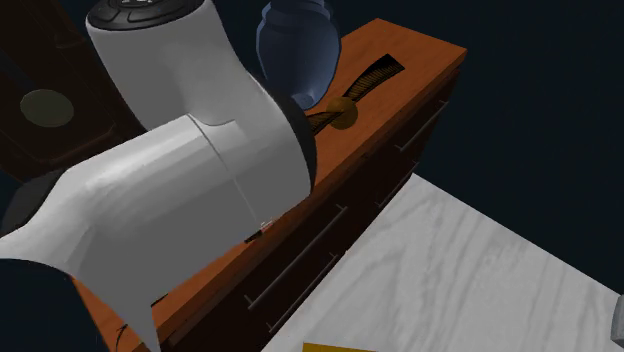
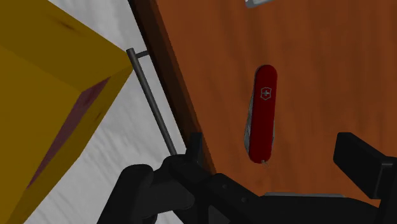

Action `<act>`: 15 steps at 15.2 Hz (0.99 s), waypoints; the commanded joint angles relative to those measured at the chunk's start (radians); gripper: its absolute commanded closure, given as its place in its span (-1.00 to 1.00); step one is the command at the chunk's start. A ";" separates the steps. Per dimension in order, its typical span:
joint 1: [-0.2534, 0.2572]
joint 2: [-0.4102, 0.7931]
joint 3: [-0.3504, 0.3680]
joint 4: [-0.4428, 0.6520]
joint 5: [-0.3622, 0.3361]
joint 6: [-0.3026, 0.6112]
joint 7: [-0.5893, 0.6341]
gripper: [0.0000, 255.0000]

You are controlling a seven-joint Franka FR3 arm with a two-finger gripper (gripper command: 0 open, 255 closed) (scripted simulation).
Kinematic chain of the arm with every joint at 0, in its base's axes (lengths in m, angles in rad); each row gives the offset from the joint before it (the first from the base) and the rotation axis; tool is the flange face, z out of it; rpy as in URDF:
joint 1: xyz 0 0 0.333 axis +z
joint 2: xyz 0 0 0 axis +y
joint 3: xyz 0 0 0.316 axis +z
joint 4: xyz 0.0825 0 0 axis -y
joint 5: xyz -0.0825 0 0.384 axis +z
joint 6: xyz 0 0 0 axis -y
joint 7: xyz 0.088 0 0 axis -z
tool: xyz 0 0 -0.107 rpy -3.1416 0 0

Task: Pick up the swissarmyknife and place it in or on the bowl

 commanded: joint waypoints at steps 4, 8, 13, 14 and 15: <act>0.027 0.130 -0.024 0.007 -0.192 0.054 0.149 -1.00; 0.058 0.179 -0.057 0.009 -0.263 0.075 0.198 -1.00; 0.058 0.179 -0.057 0.009 -0.263 0.075 0.198 -1.00; 0.058 0.178 -0.057 0.009 -0.262 0.075 0.198 -1.00; 0.058 0.178 -0.057 0.009 -0.262 0.075 0.198 1.00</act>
